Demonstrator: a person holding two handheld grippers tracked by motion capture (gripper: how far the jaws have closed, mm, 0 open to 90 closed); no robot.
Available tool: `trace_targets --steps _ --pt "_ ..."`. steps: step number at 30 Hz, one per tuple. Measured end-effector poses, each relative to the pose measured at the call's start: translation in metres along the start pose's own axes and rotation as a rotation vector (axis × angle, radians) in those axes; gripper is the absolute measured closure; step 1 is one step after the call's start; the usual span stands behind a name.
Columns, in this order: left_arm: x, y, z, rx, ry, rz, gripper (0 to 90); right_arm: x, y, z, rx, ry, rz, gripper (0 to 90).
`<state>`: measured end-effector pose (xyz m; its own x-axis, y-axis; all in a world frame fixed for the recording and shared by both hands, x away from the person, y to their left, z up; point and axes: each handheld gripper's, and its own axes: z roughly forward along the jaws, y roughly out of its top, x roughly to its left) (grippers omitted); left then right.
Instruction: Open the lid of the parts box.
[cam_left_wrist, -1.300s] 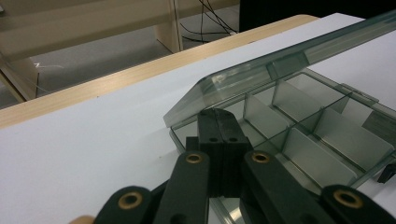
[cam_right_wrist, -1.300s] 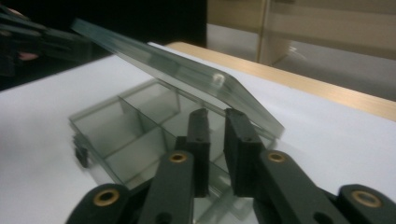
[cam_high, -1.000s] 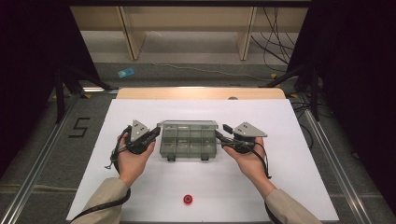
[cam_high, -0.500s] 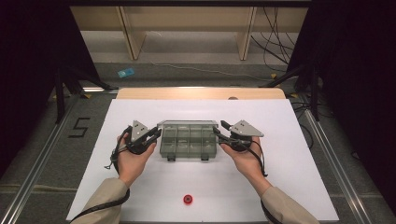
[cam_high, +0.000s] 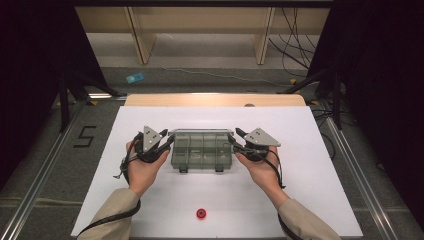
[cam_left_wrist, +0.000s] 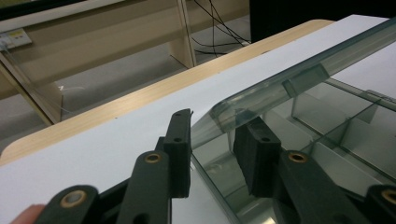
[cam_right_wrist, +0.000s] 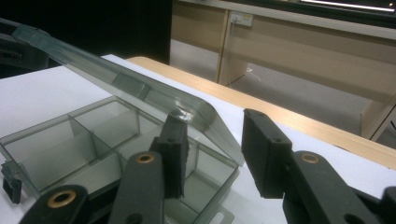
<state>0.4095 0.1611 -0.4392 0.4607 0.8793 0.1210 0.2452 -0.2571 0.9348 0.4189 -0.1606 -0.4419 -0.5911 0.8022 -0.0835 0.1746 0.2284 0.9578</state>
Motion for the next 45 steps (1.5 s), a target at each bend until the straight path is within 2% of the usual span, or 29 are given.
trace_targets --steps 3,11,18,20,22,23,28,29,30,31,33,35,36,38,45 --pt "0.002 0.0 0.001 -0.003 0.011 -0.009 69.6 0.0 0.0 0.001 -0.01 -0.017 -0.006 63.6" --pt "0.004 0.002 0.003 -0.018 0.019 -0.01 73.3 0.002 0.002 0.005 -0.017 -0.015 0.004 71.3" --pt "0.004 0.005 0.005 -0.029 0.037 -0.02 77.1 0.002 0.005 0.008 -0.037 -0.065 -0.004 78.3" --pt "0.003 0.006 0.005 -0.032 0.04 -0.025 78.2 0.002 0.005 0.009 -0.047 -0.076 -0.009 78.8" --pt "0.003 0.006 0.006 -0.03 0.041 -0.024 78.5 0.003 0.006 0.009 -0.032 -0.068 0.007 79.0" --pt "0.003 0.007 0.007 -0.034 0.043 -0.027 78.6 0.002 0.006 0.011 -0.053 -0.079 -0.015 79.3" --pt "0.004 0.009 0.008 -0.041 0.047 -0.038 80.2 0.002 0.008 0.012 -0.051 -0.093 -0.026 80.8" --pt "0.003 0.009 0.008 -0.043 0.047 -0.039 80.8 0.003 0.008 0.012 -0.035 -0.091 -0.007 81.2" --pt "0.003 0.01 0.008 -0.044 0.047 -0.041 81.3 0.003 0.008 0.012 -0.034 -0.096 -0.011 81.7" --pt "0.003 0.011 0.008 -0.043 0.051 -0.04 81.6 0.002 0.008 0.013 -0.045 -0.108 -0.03 82.0" --pt "0.003 0.011 0.009 -0.045 0.054 -0.045 81.8 0.002 0.009 0.014 -0.053 -0.113 -0.027 82.5" --pt "0.003 0.011 0.01 -0.045 0.056 -0.045 82.3 0.002 0.009 0.014 -0.044 -0.118 -0.031 82.9" --pt "0.003 0.012 0.01 -0.045 0.058 -0.047 82.5 0.003 0.009 0.014 -0.033 -0.112 -0.014 83.1" --pt "0.004 0.013 0.011 -0.042 0.064 -0.045 83.0 0.002 0.01 0.015 -0.042 -0.129 -0.031 83.3" --pt "0.004 0.015 0.014 -0.044 0.077 -0.055 83.6 0.001 0.012 0.017 -0.033 -0.137 -0.034 83.7"
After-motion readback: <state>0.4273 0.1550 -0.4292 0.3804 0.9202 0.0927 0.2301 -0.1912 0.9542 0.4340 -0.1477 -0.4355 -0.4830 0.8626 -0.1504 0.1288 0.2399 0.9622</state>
